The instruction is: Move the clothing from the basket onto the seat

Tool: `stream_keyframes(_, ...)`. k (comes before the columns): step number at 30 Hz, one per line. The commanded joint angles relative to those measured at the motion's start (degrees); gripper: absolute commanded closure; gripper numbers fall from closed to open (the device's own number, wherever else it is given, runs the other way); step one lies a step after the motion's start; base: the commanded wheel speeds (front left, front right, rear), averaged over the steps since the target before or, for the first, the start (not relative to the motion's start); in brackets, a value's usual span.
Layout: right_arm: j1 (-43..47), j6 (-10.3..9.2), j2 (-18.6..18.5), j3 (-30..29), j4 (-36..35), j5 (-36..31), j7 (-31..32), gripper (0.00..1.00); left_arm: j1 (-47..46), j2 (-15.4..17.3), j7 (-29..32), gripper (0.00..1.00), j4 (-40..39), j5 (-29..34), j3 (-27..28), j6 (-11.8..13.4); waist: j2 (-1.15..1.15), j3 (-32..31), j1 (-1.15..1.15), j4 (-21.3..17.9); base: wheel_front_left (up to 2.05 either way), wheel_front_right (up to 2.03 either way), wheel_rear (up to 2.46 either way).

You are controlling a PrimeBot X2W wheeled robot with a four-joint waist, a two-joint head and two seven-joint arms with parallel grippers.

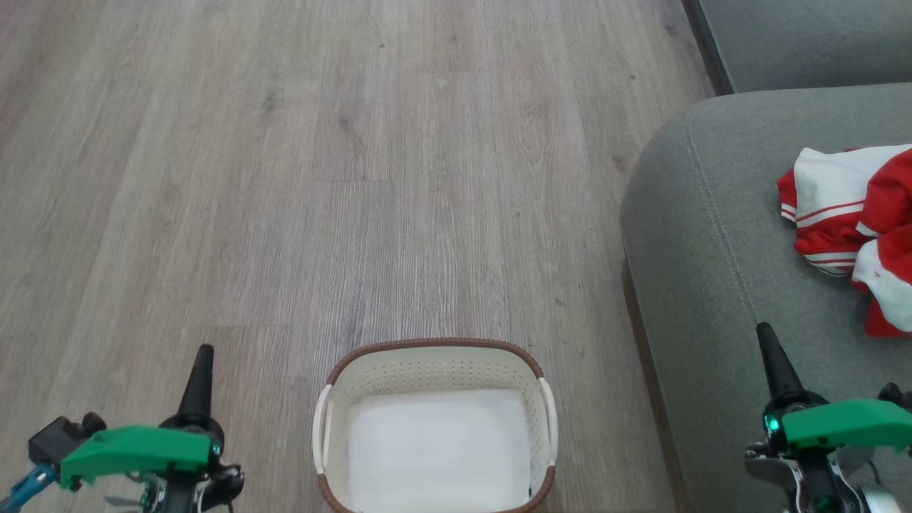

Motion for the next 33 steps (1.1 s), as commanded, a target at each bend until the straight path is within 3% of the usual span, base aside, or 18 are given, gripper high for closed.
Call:
stream_keyframes(1, -3.25, 0.0, -0.02, 0.54, -1.59, 1.82, 0.63, 1.0, -3.32, 0.16, 0.53, 1.0, -1.59, -1.76, 2.42, -0.47, 0.0, 0.03, 0.0, -0.04, 0.0, 0.0, 0.0)
stream_keyframes(33, -6.15, -0.01, 1.51, -1.08, 0.68, 19.68, 5.17, 1.0, -5.84, -2.05, 5.63, 1.0, -0.83, -19.56, 6.68, -2.32, 0.0, 0.48, 0.0, -0.69, 0.0, 0.0, 0.0)
